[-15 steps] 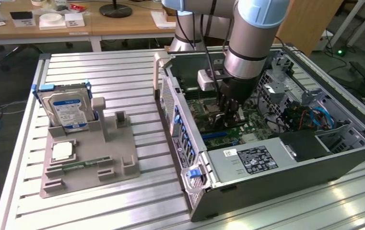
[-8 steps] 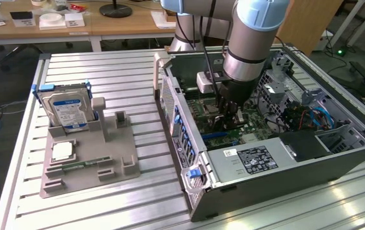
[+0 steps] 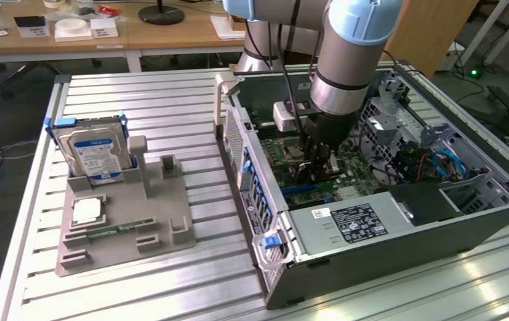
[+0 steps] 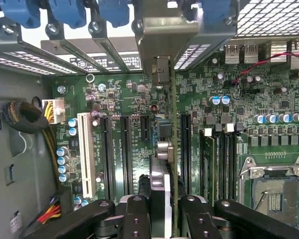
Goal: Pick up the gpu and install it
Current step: 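Insert the gpu into the slot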
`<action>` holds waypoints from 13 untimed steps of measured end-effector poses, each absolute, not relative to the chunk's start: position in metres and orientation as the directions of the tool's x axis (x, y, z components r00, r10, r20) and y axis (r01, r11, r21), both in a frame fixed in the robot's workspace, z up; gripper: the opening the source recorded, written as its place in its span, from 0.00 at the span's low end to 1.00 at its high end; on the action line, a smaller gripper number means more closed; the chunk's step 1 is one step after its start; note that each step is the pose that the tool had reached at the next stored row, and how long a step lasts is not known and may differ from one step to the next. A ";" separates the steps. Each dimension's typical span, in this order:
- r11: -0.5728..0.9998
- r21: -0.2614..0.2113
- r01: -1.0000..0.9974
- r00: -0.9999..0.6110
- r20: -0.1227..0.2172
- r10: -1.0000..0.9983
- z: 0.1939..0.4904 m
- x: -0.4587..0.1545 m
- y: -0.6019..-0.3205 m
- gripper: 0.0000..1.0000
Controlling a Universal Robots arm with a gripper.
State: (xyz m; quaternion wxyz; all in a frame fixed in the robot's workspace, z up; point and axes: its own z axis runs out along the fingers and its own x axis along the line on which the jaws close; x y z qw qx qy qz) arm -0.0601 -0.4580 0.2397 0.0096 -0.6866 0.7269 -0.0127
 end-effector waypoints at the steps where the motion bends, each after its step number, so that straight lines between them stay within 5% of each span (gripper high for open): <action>1: 0.057 -0.032 -0.998 -0.057 0.003 -0.998 0.239 -0.060 -0.458 0.28; 13: 0.057 -0.032 -0.998 -0.057 0.003 -0.998 0.237 -0.063 -0.458 0.28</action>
